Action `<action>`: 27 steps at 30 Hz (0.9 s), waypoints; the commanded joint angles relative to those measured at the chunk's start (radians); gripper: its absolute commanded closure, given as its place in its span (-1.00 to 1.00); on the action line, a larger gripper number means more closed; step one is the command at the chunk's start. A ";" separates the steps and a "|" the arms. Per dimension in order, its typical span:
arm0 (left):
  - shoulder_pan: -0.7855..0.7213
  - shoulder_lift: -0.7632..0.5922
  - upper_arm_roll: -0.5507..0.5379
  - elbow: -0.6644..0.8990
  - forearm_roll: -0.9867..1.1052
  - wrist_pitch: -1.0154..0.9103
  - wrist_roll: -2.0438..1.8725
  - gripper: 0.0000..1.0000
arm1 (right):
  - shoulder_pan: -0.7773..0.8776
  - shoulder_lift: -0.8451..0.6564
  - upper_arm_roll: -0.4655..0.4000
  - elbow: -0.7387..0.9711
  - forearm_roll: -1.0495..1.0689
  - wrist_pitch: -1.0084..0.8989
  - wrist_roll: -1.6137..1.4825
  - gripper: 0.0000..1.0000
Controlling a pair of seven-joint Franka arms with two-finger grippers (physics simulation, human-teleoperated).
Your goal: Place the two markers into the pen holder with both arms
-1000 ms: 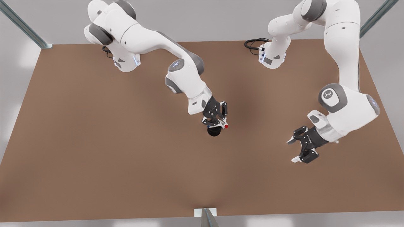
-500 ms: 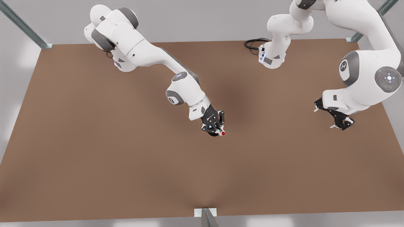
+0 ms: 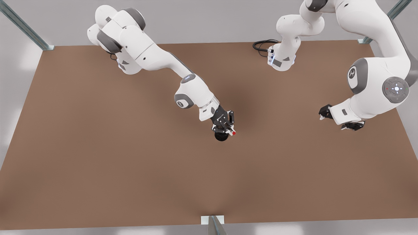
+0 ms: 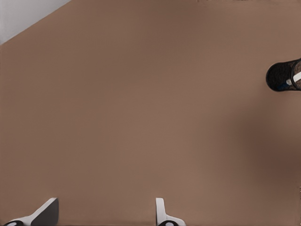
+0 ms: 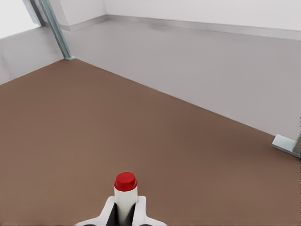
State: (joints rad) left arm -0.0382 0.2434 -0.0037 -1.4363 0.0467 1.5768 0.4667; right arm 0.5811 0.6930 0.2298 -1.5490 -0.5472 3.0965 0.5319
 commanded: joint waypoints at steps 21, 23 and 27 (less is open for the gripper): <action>0.000 0.013 0.001 0.000 -0.008 0.009 -0.330 -1.00 | -0.030 -0.113 -0.010 0.018 -0.123 -0.439 0.054 -1.00; 0.000 0.013 -0.001 0.000 -0.010 0.009 -0.329 -1.00 | -0.079 -0.236 -0.009 0.052 0.036 -0.752 0.046 -1.00; 0.000 -0.003 -0.004 0.000 -0.011 -0.003 -0.329 -1.00 | -0.253 -0.578 -0.259 -0.006 0.454 -1.289 -0.319 -1.00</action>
State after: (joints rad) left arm -0.0382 0.2447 -0.0071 -1.4363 0.0361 1.5813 0.2120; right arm 0.3349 0.1755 0.0267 -1.5369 -0.3053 2.3587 0.5286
